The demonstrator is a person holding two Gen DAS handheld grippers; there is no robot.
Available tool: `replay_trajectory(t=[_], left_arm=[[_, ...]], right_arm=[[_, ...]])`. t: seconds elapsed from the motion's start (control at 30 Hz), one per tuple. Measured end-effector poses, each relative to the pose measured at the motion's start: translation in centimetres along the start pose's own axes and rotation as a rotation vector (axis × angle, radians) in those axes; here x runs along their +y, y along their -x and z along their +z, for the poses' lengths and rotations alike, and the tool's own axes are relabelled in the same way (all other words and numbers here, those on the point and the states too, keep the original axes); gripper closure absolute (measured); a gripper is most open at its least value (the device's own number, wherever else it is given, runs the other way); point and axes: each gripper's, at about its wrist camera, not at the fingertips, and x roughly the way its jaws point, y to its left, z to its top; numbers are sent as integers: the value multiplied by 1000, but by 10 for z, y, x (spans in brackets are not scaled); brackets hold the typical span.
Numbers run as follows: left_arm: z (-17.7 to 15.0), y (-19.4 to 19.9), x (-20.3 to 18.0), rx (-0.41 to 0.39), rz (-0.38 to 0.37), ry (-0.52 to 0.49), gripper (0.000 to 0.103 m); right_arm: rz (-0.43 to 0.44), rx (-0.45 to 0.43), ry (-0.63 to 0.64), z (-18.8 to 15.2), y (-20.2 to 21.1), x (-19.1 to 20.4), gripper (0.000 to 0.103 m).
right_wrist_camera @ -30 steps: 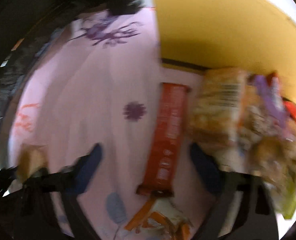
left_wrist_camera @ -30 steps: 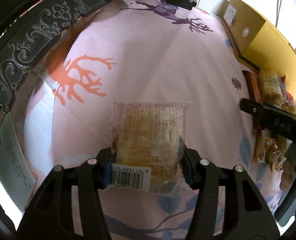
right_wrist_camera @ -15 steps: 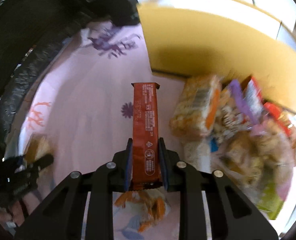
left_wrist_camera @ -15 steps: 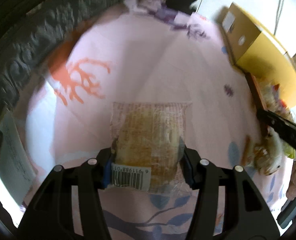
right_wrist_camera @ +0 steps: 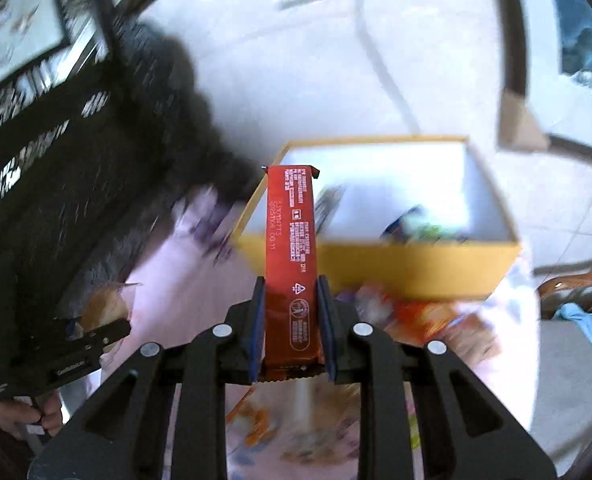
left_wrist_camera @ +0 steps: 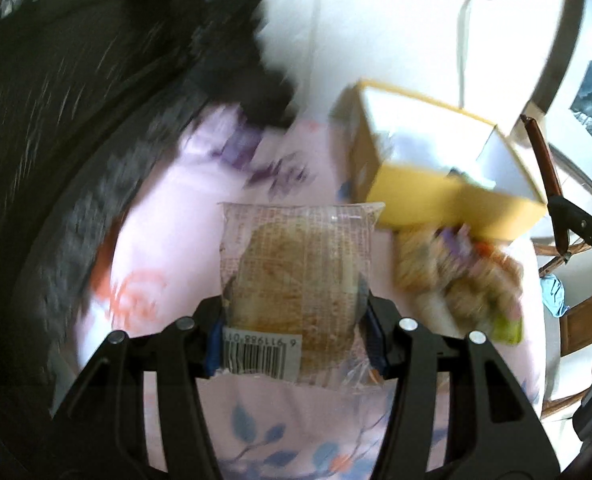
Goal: Organize snacks
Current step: 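Carry the round bread pack and red bar over the yellow box and release both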
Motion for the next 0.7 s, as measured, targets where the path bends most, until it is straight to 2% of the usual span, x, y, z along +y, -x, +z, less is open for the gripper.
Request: replay_trajectory(t=[0.07,0.13,0.27,0.4,0.57,0.6,0.63,0.67,0.7], left_arm=[[14,4,-27,-53,-3,-40,48],[36,-1,-56,-101,-78,-87,48],[87,-25,-98,-174,-96,-153,48],[130,-62,-121,-179,-99,-168,48],[140,-92,-133,-153,-89,-178,48],[141,-95,-134,-153,-73,-176,42],[142,-99,-136,-159,-32,-160,31],[142,-101,-136,-161,5,-138,2],[140,-102,-134,-160,46,-113,2]], right_arm=[[-34,-35,6,17,0,-12,79],[-69,-72,33,36,1,-23,79],[-104,-84,40,65,-15,-45,79],[-129,-58,31,76,-35,-67,79],[-142,-16,26,75,-58,-89,79],[-136,1,34,74,-65,-91,79],[-144,17,48,74,-70,-91,78],[-194,27,70,72,-76,-91,63],[-277,27,103,69,-80,-88,15]])
